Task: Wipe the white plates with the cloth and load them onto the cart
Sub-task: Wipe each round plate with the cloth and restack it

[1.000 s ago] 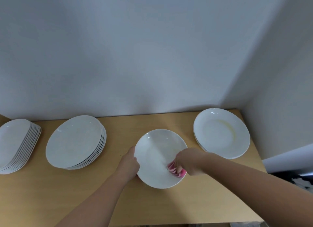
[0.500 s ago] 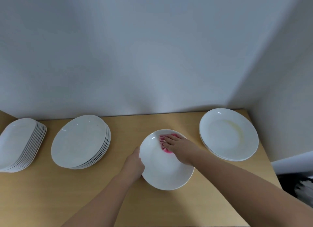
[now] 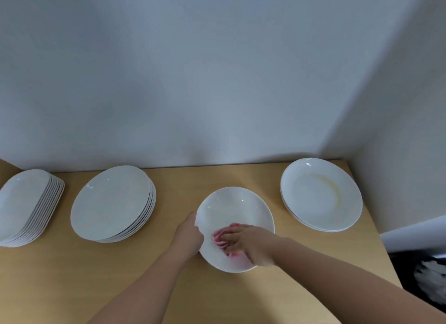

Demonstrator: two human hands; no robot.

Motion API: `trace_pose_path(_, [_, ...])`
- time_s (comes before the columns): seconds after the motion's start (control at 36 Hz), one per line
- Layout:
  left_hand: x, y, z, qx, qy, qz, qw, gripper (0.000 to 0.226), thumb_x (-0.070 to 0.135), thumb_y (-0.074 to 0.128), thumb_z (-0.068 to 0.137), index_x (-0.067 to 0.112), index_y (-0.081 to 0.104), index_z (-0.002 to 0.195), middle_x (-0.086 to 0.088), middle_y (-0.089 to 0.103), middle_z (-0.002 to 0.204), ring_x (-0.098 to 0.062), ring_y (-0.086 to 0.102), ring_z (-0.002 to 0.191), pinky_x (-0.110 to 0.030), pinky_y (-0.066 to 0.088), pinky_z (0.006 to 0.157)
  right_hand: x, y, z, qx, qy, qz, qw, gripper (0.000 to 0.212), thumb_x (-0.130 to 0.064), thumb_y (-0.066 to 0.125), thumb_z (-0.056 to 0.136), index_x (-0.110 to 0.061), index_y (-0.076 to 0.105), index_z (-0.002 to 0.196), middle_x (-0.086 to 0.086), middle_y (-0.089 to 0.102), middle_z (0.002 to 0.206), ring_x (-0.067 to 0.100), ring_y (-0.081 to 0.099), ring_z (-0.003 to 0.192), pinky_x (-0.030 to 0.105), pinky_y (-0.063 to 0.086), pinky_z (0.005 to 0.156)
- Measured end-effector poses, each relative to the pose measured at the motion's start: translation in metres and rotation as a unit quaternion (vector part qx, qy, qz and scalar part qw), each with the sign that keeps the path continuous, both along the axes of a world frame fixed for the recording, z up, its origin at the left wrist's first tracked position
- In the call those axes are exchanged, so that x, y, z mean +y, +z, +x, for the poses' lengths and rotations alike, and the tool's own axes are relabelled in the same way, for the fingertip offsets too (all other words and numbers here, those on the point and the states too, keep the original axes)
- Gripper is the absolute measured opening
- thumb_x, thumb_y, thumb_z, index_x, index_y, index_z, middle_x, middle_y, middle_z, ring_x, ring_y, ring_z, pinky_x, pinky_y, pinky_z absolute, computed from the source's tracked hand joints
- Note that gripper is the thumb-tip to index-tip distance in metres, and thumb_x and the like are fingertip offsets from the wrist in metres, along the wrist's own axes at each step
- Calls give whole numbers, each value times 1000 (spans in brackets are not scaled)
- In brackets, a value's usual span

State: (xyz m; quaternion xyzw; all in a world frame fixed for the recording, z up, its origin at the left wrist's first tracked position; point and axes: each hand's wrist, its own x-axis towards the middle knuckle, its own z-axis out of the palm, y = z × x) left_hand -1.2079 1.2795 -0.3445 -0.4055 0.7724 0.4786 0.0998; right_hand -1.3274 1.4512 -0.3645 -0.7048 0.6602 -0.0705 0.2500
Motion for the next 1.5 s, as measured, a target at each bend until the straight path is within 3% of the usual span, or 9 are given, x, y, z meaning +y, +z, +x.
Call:
trace_pose_path(0.22, [1,2,2,2,-5,-16,1000,54,4,36,86,25,49,134,13,57,99,-1,54,87,-19,42,58,24,31,-6,35,45,120,991,46,7,51,88,-10,61,129,0,45,148,12,25,143,23,21,111])
trace_pose_path(0.33, [1,-3,1,-3,-18,-33,999,51,0,36,88,21,49,134,5,57,104,-4,54,85,-18,42,58,18,49,-12,74,22,218,973,35,-3,52,92,-14,65,123,1,58,133,12,55,112,17,38,87])
trace_pose_path(0.47, [1,-3,1,-29,-41,-83,995,47,1,37,90,16,46,133,2,58,101,-15,57,87,-27,49,66,23,72,-22,173,-45,266,947,27,-7,53,92,-18,69,111,2,66,112,27,61,104,33,49,88])
trace_pose_path(0.56, [3,2,1,-68,-69,-170,981,35,10,42,93,14,40,128,-2,59,102,-22,58,88,-33,49,69,31,86,-36,187,-69,208,958,32,-5,47,92,-22,66,112,-5,62,124,24,57,112,34,47,92])
trace_pose_path(0.75, [42,5,-7,-42,-252,-359,898,46,30,38,99,17,33,143,-2,34,145,-21,36,130,-31,34,103,65,100,-50,135,-163,79,974,44,3,42,83,-29,64,103,-24,38,148,0,33,136,32,34,99])
trace_pose_path(0.92, [94,3,-9,-34,-385,-332,860,36,36,35,99,13,46,125,-4,44,129,-24,47,113,-36,43,89,93,98,-52,108,-232,20,966,44,2,43,82,-27,66,105,-23,44,143,7,44,128,31,37,95])
trace_pose_path(1.06, [122,2,-12,-51,-402,-335,851,39,45,38,96,12,51,113,-5,49,114,-24,51,99,-36,40,78,108,95,-52,84,-271,-9,959,39,2,46,82,-25,67,102,-21,44,145,-2,41,129,27,38,95])
trace_pose_path(1.39, [152,7,-37,-134,-430,-352,821,49,9,45,90,3,41,139,-12,41,137,-25,45,123,-35,42,94,124,96,-51,82,-282,-9,956,39,0,46,84,-28,65,103,-23,42,146,2,45,125,27,39,91])
trace_pose_path(1.5, [158,7,-41,-166,-430,-327,825,64,7,44,93,-7,17,149,-20,22,156,-29,40,135,-38,45,100,127,95,-52,81,-280,-9,957,40,0,46,85,-29,66,104,-22,42,146,3,45,126,26,37,91])
